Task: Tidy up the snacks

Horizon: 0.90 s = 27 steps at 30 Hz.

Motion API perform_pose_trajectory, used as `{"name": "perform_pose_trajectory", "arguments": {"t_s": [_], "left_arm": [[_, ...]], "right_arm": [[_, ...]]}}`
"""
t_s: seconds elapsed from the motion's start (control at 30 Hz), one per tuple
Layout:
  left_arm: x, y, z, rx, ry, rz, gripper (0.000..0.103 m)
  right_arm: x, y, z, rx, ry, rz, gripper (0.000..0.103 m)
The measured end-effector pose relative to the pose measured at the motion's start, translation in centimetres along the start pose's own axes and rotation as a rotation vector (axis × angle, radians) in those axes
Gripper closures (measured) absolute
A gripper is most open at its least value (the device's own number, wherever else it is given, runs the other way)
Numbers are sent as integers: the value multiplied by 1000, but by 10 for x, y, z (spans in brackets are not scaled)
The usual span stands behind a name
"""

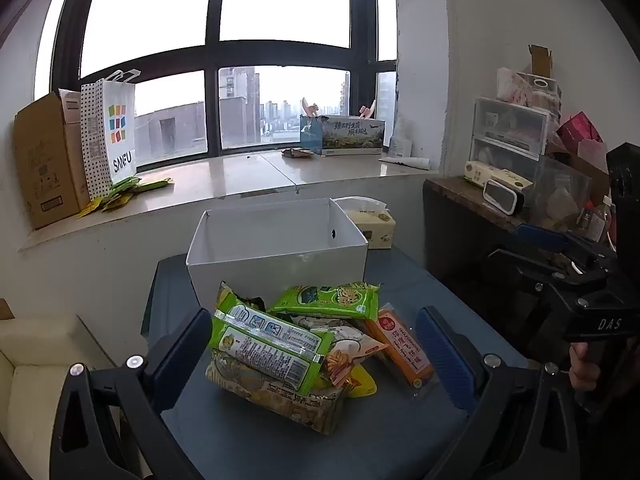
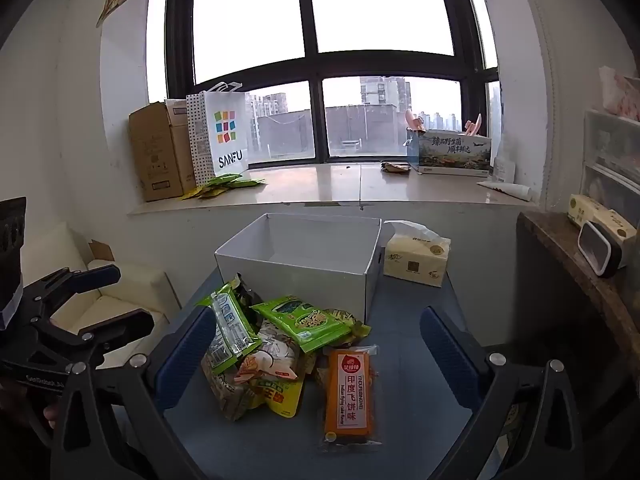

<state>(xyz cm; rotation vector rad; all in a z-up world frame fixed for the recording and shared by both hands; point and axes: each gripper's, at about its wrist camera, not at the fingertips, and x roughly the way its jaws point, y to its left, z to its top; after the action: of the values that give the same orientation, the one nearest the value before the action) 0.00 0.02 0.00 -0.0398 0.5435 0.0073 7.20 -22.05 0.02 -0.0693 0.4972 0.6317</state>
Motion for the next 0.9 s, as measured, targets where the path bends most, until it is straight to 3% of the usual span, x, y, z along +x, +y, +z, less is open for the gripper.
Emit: {"name": "perform_pose_trajectory", "arguments": {"t_s": [0.9], "left_arm": [[-8,1,4,1,-31,7,0]], "right_arm": [[2,1,-3,-15,25,-7,0]]}}
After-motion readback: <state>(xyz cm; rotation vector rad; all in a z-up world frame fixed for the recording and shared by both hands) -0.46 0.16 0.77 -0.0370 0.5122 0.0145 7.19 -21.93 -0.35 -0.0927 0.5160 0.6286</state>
